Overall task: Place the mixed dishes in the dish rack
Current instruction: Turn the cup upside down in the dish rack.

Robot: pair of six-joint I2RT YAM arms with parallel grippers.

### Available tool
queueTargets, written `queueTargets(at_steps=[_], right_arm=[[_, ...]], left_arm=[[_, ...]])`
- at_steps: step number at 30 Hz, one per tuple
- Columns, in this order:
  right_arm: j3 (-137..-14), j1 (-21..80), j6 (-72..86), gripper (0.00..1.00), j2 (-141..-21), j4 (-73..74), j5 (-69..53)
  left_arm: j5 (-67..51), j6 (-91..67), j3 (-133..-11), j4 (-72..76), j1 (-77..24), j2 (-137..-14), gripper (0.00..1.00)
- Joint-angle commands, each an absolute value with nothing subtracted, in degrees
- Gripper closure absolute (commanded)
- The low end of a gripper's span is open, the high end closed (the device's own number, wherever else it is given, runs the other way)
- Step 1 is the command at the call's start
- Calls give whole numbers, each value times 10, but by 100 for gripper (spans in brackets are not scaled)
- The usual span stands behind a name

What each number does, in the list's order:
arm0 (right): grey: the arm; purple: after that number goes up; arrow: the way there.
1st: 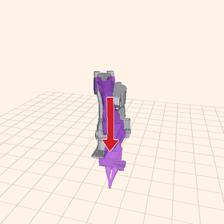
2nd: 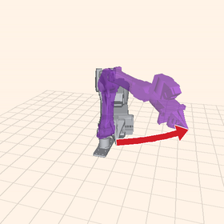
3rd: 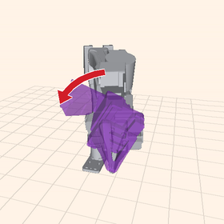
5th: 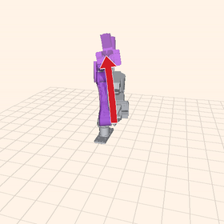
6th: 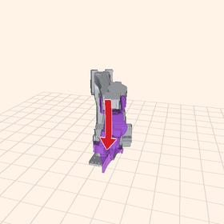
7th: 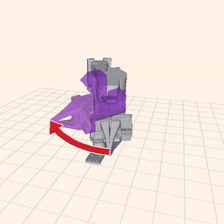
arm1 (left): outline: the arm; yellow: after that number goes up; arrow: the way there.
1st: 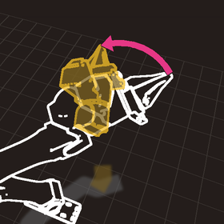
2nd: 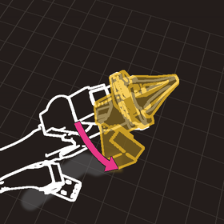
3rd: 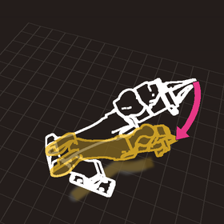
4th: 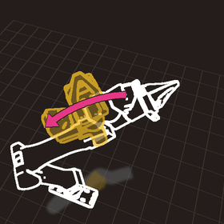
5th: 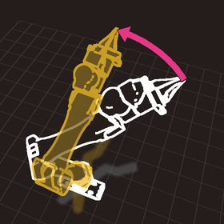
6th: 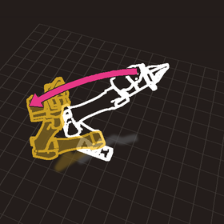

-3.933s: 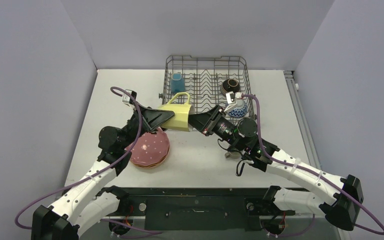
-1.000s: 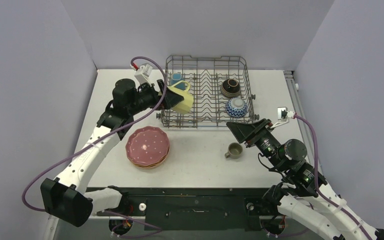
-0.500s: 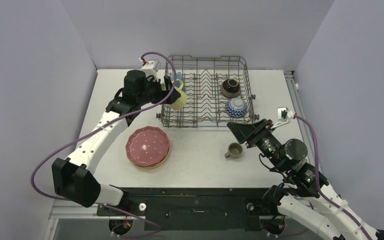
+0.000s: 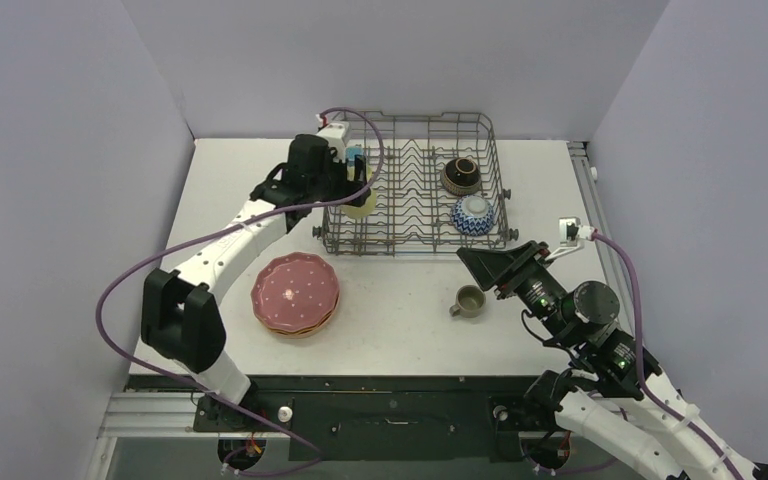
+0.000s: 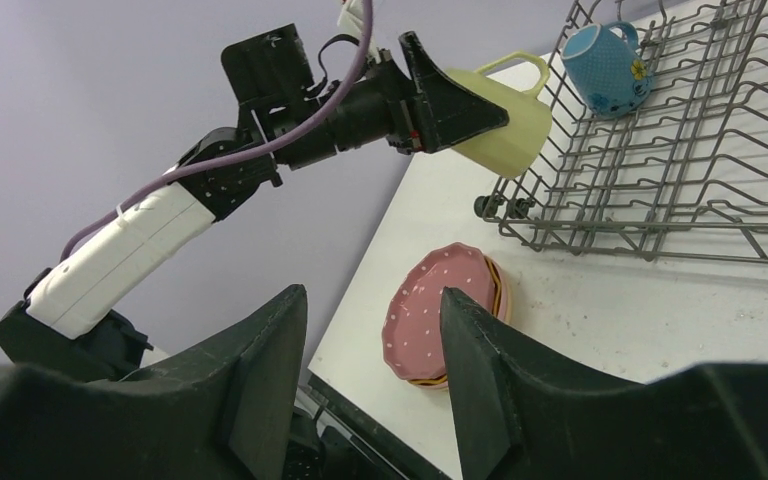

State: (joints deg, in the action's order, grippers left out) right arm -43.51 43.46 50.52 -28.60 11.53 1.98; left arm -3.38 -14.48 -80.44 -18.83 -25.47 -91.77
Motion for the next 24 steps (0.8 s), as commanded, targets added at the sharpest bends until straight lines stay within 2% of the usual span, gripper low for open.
queueTargets(at_steps=[1, 14, 24], right_arm=[[-443, 430, 498, 52, -273, 118, 21], [-445, 428, 493, 52, -256, 142, 32], [-452, 427, 485, 51, -263, 152, 31]], left_arm=[[22, -99, -869, -138, -281, -941, 100], [109, -71, -908, -144, -302, -1044, 100], [131, -67, -909, -133, -303, -1086, 100]])
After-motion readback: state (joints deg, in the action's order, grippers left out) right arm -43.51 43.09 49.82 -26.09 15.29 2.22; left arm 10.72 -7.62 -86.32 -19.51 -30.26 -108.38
